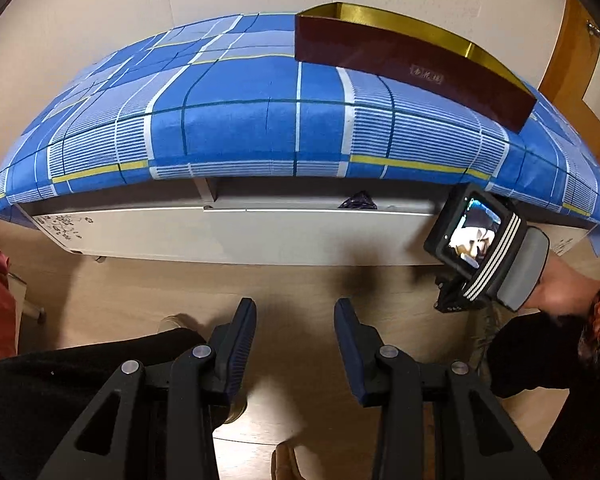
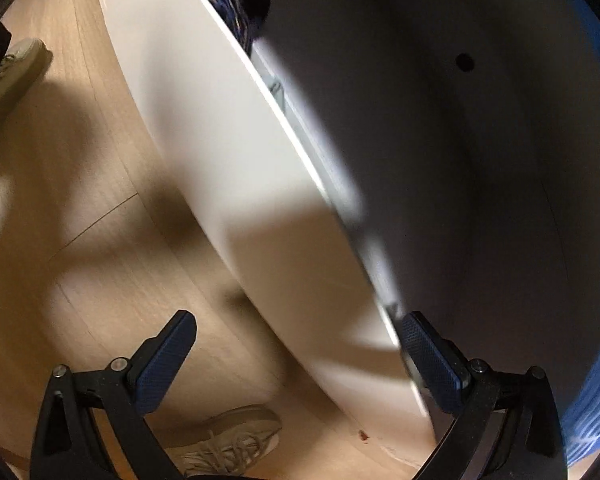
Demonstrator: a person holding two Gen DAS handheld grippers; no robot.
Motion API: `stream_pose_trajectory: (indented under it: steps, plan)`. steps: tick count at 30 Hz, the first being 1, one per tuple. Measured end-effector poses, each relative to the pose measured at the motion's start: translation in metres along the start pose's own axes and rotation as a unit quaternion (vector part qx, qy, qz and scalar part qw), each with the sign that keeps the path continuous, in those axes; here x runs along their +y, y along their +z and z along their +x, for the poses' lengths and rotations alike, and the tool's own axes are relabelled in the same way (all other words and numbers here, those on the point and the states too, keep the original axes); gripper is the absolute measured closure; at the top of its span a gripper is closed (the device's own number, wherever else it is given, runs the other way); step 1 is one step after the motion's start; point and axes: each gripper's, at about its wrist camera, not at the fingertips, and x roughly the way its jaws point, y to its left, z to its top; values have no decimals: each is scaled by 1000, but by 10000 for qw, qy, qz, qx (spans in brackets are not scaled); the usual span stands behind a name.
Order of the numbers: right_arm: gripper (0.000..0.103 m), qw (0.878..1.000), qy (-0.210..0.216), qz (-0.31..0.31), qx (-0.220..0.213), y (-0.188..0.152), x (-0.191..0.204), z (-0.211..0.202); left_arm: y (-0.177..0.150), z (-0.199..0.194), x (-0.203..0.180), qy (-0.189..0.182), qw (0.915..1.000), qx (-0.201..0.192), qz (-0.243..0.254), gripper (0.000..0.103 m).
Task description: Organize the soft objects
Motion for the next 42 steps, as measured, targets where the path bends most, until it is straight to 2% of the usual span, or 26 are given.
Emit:
stream_pose_trajectory:
  steps: [5,13,19,21,23,27,30,32,37,42]
  plan:
    - [0,9999,121,-7,80,4,-1,13,1,6,2,-62,9999,122,-76,63]
    - [0,9977,-253,-622,123,-5,21,14,-3,10,0,-36,9997,229,-90,63]
    - [0,9987,-106,-486,73,-14,31,2,2,20,3,-81,9988,471,-90,62]
    - [0,9986,-74,-516,62,-18,36,-3,3,31,3,-176,9974,696,-19,57]
    - [0,9984,-26,-560,49,-23,41,-9,5,45,1,-224,9953,938,80,40]
    - [0,9982,62,-600,25,-29,45,-21,18,70,-10,-269,9903,1282,473,38]
    - [0,9979,160,-635,14,-33,47,-30,34,92,-22,-146,9850,1402,991,37]
    - [0,9977,206,-646,-1,-36,48,-36,46,110,-31,-14,9795,1451,1398,33]
    - [0,9974,287,-660,-15,-42,53,-49,60,154,-47,163,9624,1585,2198,32]
    - [0,9971,412,-635,21,-44,62,-49,60,186,-53,-136,9503,1884,2475,32]
